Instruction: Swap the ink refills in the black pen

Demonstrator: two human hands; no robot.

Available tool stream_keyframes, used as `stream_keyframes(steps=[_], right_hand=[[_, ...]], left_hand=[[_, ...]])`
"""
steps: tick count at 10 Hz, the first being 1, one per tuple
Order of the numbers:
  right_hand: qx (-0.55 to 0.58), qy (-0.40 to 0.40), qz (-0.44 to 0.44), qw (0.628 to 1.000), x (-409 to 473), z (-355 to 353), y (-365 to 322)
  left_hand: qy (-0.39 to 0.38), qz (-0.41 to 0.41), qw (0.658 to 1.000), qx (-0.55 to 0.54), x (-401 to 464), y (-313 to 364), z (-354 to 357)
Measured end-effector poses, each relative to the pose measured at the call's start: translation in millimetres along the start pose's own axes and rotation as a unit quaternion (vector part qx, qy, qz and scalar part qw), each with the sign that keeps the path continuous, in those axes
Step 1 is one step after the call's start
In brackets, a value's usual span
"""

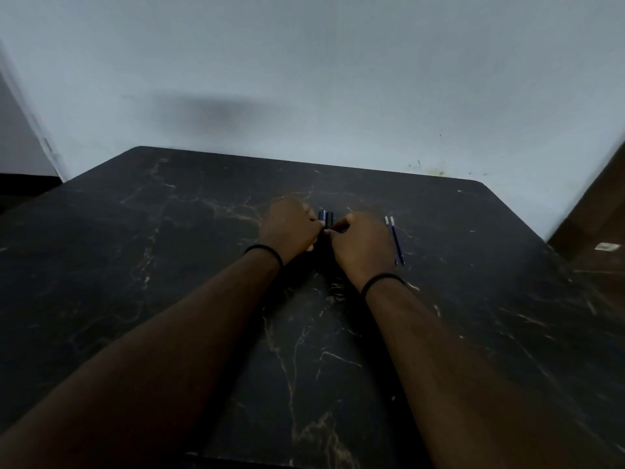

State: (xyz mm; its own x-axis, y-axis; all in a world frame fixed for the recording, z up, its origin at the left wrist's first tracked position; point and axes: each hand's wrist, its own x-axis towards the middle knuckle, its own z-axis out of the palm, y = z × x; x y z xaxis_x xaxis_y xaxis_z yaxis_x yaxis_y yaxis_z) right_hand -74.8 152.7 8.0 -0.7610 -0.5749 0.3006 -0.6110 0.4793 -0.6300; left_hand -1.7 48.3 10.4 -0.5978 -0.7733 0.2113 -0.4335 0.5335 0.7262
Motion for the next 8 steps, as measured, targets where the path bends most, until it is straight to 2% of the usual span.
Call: stream_keyframes(steps=[6, 8], right_hand=[[0.015, -0.003, -0.007, 1.000, 0.7, -4.8, 0.2], [0.060, 0.033, 0.002, 0.998, -5.6, -8.7, 2.0]], left_hand=[[0.028, 0.011, 0.999, 0.015, -6.5, 3.5, -2.6], [0.054, 0.021, 0.998, -0.018, -10.7, 1.5, -4.1]])
